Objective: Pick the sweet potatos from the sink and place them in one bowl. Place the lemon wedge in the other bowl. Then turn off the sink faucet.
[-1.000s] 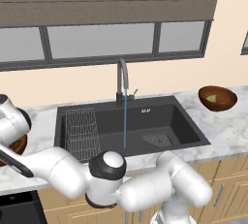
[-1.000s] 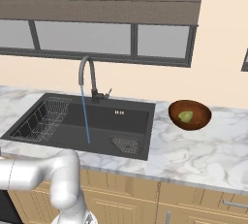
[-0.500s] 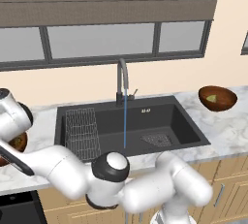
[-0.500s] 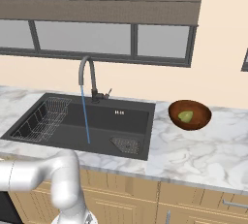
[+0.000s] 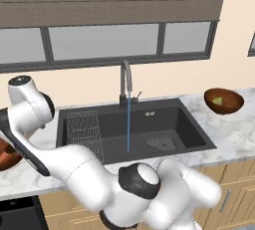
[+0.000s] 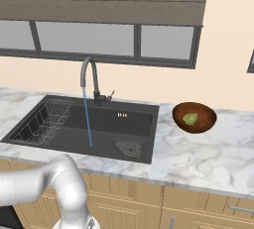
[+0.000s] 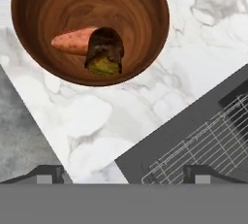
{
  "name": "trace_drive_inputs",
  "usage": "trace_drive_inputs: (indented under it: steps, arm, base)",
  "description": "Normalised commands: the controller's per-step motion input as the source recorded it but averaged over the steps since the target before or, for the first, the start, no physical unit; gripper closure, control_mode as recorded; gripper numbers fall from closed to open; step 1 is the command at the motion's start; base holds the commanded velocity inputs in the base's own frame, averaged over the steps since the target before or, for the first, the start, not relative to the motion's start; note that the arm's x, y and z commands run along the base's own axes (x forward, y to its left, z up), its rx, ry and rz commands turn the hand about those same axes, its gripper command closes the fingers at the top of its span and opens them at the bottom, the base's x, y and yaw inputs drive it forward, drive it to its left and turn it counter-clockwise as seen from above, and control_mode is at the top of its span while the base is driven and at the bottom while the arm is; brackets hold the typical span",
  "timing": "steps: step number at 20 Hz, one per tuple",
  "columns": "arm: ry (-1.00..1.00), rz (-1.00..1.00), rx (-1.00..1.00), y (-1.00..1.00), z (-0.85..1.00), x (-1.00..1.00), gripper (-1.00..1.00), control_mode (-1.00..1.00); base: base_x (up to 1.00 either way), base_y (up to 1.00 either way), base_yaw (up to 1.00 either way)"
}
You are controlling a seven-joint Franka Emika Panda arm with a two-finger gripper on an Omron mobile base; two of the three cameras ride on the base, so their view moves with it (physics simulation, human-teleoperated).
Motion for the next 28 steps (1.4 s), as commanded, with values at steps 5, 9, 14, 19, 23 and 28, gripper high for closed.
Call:
trace_drive_inputs:
  steps: [5, 9, 14, 19, 23, 28]
  arm:
    - [-0.02, 0.00, 0.04, -1.00, 0.08, -0.33, -1.00, -1.00]
    - [-0.01, 0.00, 0.00, -0.70, 0.09, -0.05, -1.00, -1.00]
    - [-0.01, 0.00, 0.03, -0.68, 0.18, -0.01, -1.00, -1.00]
    - [0.00, -0.01, 0.12, -0.94, 0.25, -0.02, -1.00, -1.00]
    - [0.00, -0.04, 0.21, -0.99, 0.30, -0.06, -1.00, -1.00]
    - [0.00, -0.05, 0.31, -0.97, 0.50, -0.01, -1.00, -1.00]
  base:
    - [0.00, 0.00, 0.00]
    - [0.00, 0.00, 0.00]
    - [0.00, 0.00, 0.00]
    - [0.00, 0.00, 0.00]
    - [0.00, 0.00, 0.00]
    - [0.00, 0.00, 0.00]
